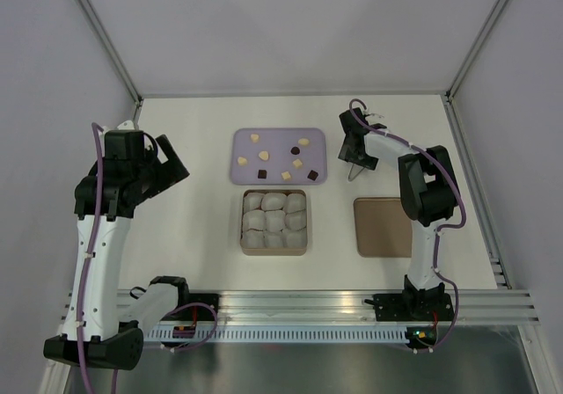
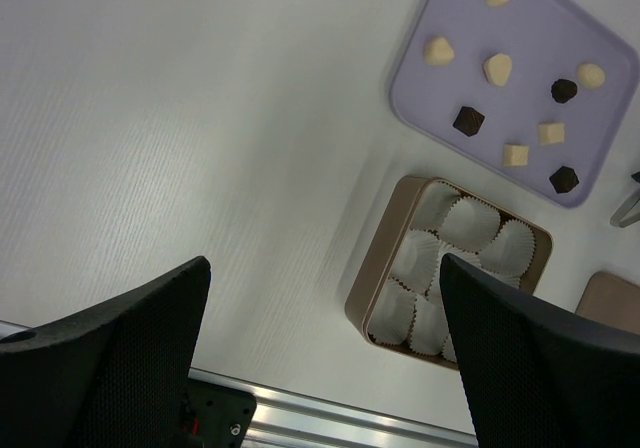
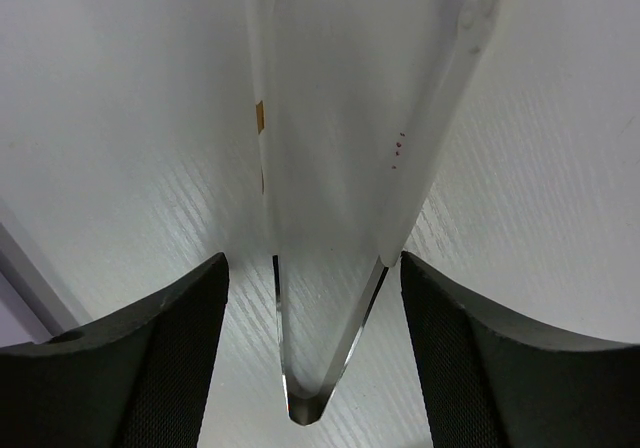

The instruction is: Pack the chocolate

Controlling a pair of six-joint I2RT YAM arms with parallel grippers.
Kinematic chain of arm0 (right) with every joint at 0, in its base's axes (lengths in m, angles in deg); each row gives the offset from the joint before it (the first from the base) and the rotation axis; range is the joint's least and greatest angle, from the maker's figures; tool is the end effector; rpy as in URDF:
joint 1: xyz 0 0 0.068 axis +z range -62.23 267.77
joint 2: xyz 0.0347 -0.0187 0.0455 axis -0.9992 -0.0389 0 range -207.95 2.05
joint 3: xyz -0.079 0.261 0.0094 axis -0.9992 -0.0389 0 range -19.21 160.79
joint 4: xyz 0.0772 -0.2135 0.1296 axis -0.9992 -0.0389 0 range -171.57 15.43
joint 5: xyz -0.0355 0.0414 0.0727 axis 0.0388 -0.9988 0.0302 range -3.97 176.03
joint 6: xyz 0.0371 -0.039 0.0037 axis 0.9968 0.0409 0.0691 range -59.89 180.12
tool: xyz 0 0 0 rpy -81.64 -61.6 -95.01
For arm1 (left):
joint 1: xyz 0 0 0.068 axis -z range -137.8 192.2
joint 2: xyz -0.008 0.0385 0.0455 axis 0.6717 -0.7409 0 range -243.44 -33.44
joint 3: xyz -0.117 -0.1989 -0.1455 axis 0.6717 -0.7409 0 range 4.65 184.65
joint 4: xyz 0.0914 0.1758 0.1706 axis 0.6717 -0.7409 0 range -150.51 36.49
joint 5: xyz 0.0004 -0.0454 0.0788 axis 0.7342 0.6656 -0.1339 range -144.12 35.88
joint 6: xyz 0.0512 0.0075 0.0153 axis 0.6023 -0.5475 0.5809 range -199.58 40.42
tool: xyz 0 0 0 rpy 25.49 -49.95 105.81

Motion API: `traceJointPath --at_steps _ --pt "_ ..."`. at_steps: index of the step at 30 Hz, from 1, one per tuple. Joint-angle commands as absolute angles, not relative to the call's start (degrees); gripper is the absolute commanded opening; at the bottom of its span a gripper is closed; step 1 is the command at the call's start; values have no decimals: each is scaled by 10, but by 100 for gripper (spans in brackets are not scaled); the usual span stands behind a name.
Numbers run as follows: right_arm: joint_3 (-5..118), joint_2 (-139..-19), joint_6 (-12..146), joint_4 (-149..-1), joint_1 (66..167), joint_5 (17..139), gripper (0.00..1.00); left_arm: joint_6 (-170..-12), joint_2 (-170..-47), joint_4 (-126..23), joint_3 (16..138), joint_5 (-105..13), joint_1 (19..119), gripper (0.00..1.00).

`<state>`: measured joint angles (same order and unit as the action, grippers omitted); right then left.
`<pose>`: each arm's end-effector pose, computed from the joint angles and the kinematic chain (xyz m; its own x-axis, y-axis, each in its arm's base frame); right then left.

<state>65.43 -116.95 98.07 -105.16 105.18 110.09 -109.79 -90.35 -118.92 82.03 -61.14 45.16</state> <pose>0.4139 0.1147 0.1593 -0.7484 0.3538 -0.5610 0.4460 0.8945 -0.0309 0.1617 -0.0039 0.3993 -0.5918 -0.4694 -0.6553 -0.3853 0.8788 -0.2815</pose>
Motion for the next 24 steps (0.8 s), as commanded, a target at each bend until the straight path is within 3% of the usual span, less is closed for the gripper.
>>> traceJointPath --at_steps 1,24 --pt "645 -1177 991 -1040 1053 1102 74 -1071 -900 -1174 835 -621 450 100" --pt "558 -1148 1004 -990 1048 1084 65 -1070 -894 -1179 834 -639 450 100"
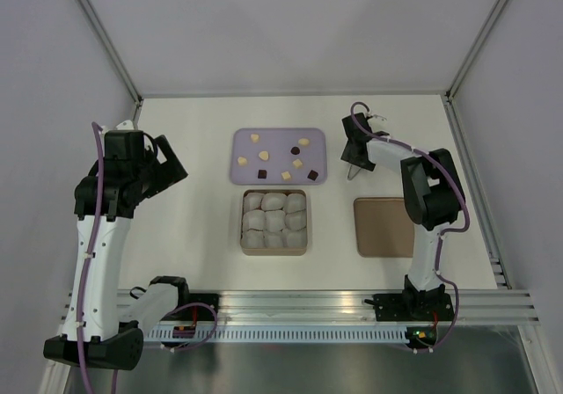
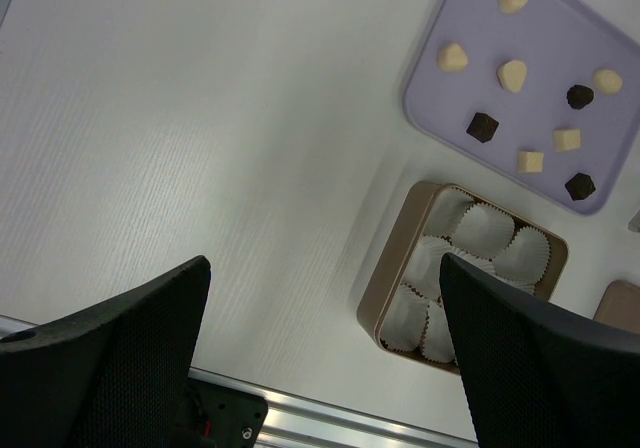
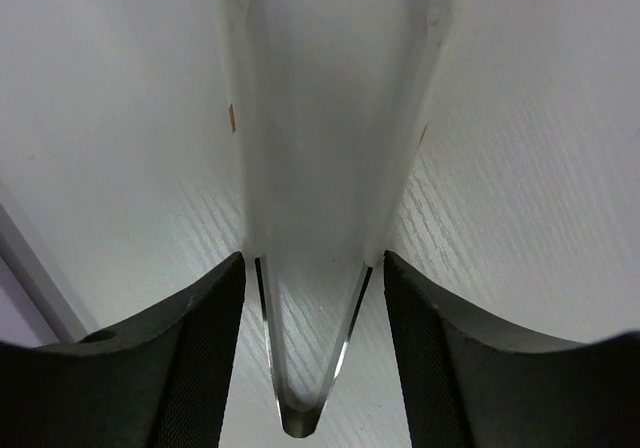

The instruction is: Pack the chocolate

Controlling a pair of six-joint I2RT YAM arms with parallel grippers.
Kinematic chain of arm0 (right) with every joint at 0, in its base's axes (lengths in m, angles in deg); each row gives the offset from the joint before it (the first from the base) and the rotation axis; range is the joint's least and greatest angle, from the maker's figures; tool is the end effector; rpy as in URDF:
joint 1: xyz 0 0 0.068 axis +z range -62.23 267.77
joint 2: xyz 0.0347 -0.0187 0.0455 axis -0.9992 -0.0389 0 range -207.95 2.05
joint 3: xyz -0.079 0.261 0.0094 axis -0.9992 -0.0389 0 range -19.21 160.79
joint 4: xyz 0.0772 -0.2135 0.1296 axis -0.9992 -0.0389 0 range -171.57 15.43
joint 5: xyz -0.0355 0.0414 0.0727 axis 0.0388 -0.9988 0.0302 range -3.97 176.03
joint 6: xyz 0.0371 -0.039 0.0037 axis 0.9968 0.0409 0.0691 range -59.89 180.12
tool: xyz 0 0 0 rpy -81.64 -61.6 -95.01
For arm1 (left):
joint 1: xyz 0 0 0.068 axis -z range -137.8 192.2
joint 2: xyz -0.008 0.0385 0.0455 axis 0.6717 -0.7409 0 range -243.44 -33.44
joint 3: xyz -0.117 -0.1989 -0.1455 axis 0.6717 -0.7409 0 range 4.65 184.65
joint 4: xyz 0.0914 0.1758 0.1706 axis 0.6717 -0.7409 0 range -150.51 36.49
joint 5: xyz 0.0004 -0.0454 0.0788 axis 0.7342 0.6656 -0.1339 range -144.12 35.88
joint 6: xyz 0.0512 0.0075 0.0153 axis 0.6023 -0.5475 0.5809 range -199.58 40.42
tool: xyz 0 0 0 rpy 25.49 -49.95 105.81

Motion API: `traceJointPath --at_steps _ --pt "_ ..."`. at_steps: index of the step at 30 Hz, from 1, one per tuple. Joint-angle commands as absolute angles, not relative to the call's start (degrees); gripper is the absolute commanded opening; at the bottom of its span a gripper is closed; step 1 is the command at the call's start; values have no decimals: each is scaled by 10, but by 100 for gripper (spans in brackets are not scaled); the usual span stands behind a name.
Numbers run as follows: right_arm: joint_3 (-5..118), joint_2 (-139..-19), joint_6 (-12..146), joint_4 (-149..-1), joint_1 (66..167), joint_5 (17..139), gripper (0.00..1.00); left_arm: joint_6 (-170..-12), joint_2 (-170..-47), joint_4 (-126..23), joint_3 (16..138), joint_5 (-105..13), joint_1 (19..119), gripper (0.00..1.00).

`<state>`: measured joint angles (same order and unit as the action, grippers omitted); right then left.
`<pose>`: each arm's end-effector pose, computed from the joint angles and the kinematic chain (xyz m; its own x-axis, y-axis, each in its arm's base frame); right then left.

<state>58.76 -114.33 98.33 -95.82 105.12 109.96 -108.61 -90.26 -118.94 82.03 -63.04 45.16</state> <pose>0.4055 0.1117 0.1530 -0.6949 0.3752 -0.6135 0.4490 0.8928 0.0374 0.1612 -0.0027 0.3996 -0.5874 -0.4496 -0.6729 -0.3933 0.8853 -0.2482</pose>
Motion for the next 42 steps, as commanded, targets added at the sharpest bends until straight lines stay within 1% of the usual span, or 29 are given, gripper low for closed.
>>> traceJointPath --at_steps 1,3,4,6,7,10,16,21,27,35,42 --pt "552 -1147 1004 -984 1048 1084 62 -1070 -894 -1180 834 -639 450 100" --pt "545 -1144 1005 -984 1048 1083 59 -1070 -894 -1180 835 -642 450 100" --pt "544 -1143 1005 -983 1048 1083 53 -1069 -893 -1180 834 -642 450 99" --pt "541 -1141 999 -975 1048 1077 48 -1070 -893 -1180 835 -643 450 100" --pt "540 -1140 996 -967 1049 1075 42 -1069 -892 -1181 834 -643 451 100" --pt "543 -1134 975 -950 1049 1073 35 -1069 -890 -1181 835 -644 450 100" --pt "560 -1112 906 -935 1048 1070 31 -1073 -887 -1183 831 -644 450 99" --pt "579 -1082 874 -950 1046 1057 31 -1077 -886 -1186 831 -644 450 100" --pt "624 -1048 841 -1020 1046 1046 32 -1085 -887 -1191 830 -635 450 100" --pt "650 -989 818 -1103 1046 964 33 -1105 -894 -1192 825 -619 450 99" --pt "688 -971 811 -1204 1047 916 34 -1108 -900 -1195 823 -609 450 100"
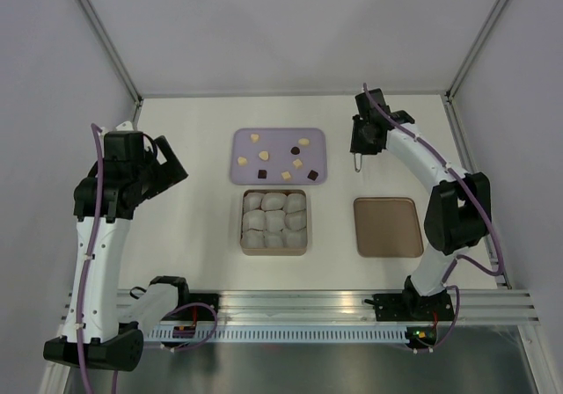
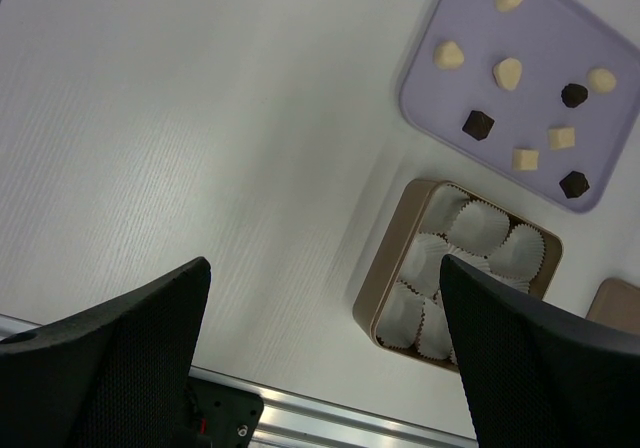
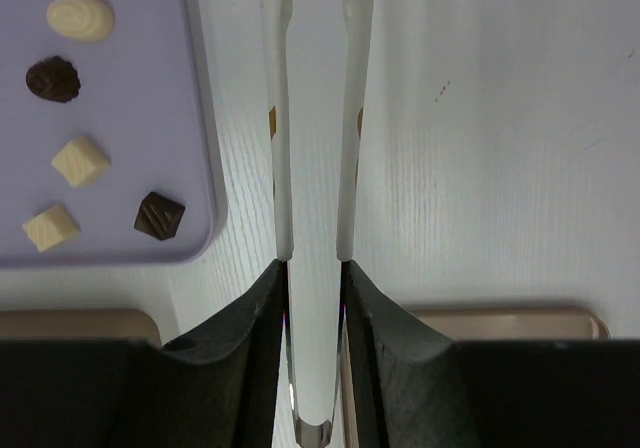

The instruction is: Pack the chocolate

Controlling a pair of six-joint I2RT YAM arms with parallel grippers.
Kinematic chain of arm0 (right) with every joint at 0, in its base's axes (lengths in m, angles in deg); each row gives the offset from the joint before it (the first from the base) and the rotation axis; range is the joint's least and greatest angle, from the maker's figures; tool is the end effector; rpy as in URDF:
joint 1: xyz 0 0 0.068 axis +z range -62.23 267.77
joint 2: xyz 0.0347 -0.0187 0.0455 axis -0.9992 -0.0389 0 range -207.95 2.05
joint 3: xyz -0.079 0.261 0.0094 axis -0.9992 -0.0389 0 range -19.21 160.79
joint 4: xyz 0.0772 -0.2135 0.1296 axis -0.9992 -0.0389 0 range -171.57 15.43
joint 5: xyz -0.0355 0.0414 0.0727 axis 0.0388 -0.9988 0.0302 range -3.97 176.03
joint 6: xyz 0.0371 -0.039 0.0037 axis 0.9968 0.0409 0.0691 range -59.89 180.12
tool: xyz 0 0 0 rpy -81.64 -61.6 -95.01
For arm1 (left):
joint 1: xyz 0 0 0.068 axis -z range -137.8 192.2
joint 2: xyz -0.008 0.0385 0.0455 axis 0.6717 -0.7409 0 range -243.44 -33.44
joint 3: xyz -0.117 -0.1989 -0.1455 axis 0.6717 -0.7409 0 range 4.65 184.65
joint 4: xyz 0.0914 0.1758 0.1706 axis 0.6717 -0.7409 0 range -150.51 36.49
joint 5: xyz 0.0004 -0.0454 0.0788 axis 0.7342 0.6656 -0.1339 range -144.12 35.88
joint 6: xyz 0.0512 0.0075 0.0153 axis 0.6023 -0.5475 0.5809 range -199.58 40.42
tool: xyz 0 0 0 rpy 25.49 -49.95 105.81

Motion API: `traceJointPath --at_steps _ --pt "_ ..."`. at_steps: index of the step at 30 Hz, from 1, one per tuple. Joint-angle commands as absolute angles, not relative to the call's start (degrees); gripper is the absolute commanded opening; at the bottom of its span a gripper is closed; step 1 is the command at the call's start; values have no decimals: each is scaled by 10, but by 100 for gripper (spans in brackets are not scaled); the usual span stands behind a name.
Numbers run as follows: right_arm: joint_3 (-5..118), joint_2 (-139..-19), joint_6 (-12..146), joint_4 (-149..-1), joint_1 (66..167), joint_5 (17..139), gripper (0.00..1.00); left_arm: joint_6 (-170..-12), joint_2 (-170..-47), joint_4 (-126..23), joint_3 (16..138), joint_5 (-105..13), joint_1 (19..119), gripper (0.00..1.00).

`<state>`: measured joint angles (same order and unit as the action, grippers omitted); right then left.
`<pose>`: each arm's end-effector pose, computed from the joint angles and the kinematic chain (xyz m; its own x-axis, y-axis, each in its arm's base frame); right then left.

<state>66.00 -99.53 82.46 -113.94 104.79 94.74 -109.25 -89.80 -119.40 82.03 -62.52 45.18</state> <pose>0.3710 0.1081 0.2705 -0.8099 0.1449 -0.5683 0.1081 0.9893 0.0982 0.1583 -0.0029 0.4001 -0.5863 -0.4598 -0.6670 -0.3939 0.8812 -0.2612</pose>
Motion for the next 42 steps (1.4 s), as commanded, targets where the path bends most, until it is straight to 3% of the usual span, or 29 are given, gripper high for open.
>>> traceJointPath --at_steps 1,20,42 --pt "692 -966 809 -1220 1047 917 34 -1107 -899 -1196 823 -608 450 100" --pt "767 -997 775 -1291 1086 835 36 -1088 -889 -1201 815 -602 450 100" --pt "902 -1155 696 -1357 1205 885 37 -1086 -864 -1212 788 -603 450 99"
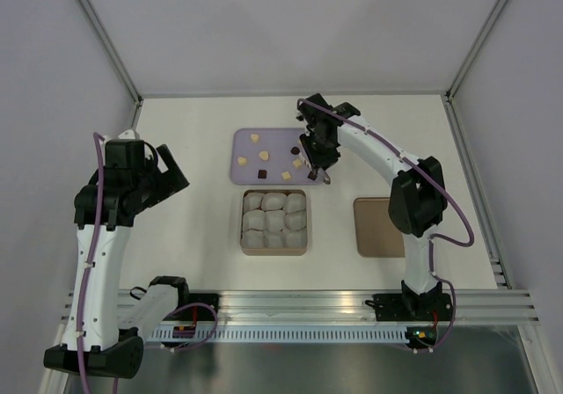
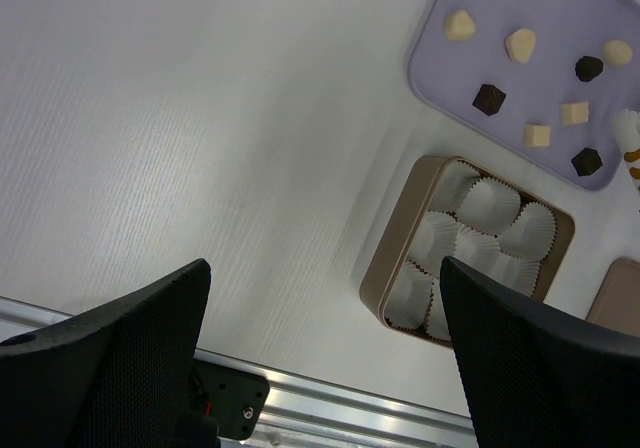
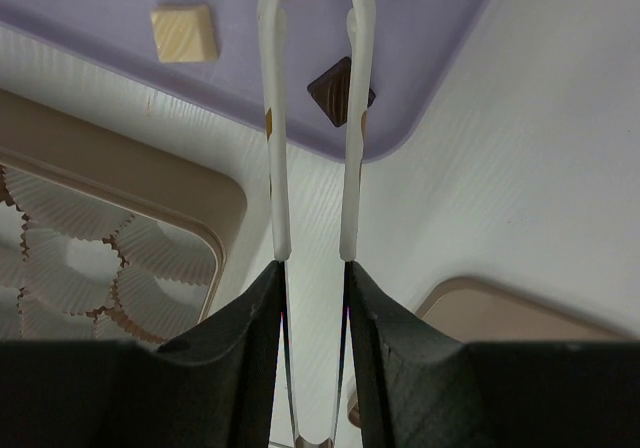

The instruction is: Pack the chocolate

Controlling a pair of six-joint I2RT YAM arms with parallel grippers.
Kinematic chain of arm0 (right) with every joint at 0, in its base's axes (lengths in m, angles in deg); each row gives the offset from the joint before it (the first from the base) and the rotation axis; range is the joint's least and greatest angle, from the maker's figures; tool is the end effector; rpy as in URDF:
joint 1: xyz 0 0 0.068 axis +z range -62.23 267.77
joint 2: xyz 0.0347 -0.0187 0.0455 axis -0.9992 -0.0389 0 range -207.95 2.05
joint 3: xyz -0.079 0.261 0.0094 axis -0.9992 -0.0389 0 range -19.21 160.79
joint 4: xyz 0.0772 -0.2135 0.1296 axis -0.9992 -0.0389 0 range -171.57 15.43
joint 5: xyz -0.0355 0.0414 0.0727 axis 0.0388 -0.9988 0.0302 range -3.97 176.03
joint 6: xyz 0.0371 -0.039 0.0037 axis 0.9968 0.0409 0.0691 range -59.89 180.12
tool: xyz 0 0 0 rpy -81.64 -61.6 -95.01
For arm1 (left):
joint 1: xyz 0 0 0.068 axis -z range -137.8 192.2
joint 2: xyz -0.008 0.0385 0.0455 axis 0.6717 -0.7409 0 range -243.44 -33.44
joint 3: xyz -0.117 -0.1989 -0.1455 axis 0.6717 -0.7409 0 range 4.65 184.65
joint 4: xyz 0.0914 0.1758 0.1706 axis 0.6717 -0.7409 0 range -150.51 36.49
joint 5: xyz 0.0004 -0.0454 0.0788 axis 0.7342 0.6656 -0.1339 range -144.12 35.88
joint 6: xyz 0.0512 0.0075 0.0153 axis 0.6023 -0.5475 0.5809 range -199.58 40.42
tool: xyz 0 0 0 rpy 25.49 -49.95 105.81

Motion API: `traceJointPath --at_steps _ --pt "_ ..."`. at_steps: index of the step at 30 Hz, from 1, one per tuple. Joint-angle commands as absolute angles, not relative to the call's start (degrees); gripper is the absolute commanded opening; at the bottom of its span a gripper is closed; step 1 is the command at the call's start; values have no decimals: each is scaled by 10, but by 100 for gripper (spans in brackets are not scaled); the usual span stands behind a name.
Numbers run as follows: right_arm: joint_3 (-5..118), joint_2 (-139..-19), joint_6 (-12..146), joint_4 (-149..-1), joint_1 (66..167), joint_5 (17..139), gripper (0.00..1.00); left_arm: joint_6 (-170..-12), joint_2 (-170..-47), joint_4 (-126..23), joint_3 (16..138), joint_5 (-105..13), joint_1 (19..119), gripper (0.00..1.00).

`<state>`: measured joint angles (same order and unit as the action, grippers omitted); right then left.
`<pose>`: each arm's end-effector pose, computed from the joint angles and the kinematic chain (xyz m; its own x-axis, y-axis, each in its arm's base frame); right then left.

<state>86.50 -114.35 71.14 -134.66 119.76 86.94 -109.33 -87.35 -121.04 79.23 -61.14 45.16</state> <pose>0.3610 0.2249 0.2601 -0.8865 -0.3284 -0.3261 -0.3626 0.9307 0.0482 0.1472 -0.0031 0.3896 -0.6165 -0.4612 -0.6381 -0.3896 0.8830 -0.2619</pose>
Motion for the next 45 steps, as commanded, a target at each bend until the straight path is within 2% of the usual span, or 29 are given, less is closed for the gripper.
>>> traceJointPath --at_steps 1,16,45 --pt "905 -1159 695 -1357 1206 884 37 -1086 -864 -1213 787 -604 450 100" --pt "930 -1203 687 -1350 1217 881 40 -1087 -860 -1215 779 -614 450 100" --pt "956 -1250 689 -1335 1217 882 40 -1099 -856 -1218 772 -619 450 100"
